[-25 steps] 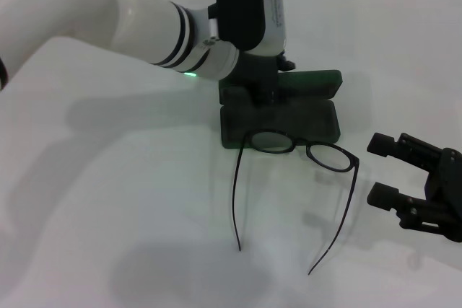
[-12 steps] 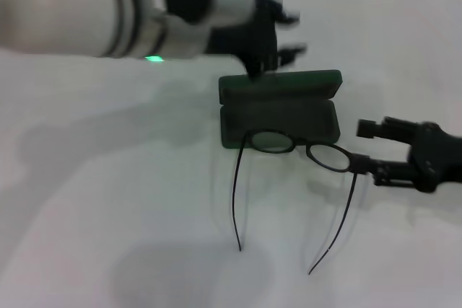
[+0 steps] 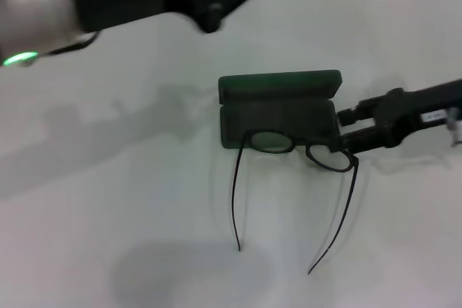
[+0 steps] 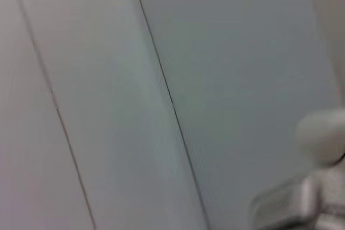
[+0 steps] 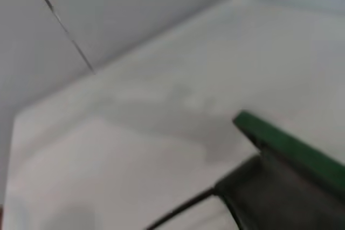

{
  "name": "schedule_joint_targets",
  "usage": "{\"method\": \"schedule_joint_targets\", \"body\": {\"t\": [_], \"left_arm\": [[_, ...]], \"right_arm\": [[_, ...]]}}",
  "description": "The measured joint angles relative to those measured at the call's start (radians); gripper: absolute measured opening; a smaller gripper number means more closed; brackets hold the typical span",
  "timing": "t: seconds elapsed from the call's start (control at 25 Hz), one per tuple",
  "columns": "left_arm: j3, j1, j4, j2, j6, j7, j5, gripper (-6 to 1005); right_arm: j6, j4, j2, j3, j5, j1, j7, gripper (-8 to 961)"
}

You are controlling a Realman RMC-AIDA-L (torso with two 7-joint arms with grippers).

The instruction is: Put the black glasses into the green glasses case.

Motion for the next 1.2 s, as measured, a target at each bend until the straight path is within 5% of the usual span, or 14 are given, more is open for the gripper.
{"method": "schedule_joint_targets", "body": {"t": [0.24,0.56,0.96,1.2], "left_arm": [[-0.141,0.045,-0.189,-0.001,0.225,0.097,-0.237,209],[-0.276,-0.034,-0.445,0.0,0.395,0.124,-0.329,202],[-0.306,-0.072,-0.516,0.002,0.446,0.146,-0.328,185],[-0.31,-0.06,-0.525,0.002,0.466,0.144,-0.334,173]], "right_arm": [[0.061,0.005,0.078,0.0,-0.235,0.131,0.096,710],[0.108,0.006,0.144,0.0,-0.398,0.202,0.187,536],[0.101,0.028,0.156,-0.018,-0.421,0.218,0.191,195],[0.087,-0.06,0.162,-0.021,-0.404,0.167,0.191,114]]}}
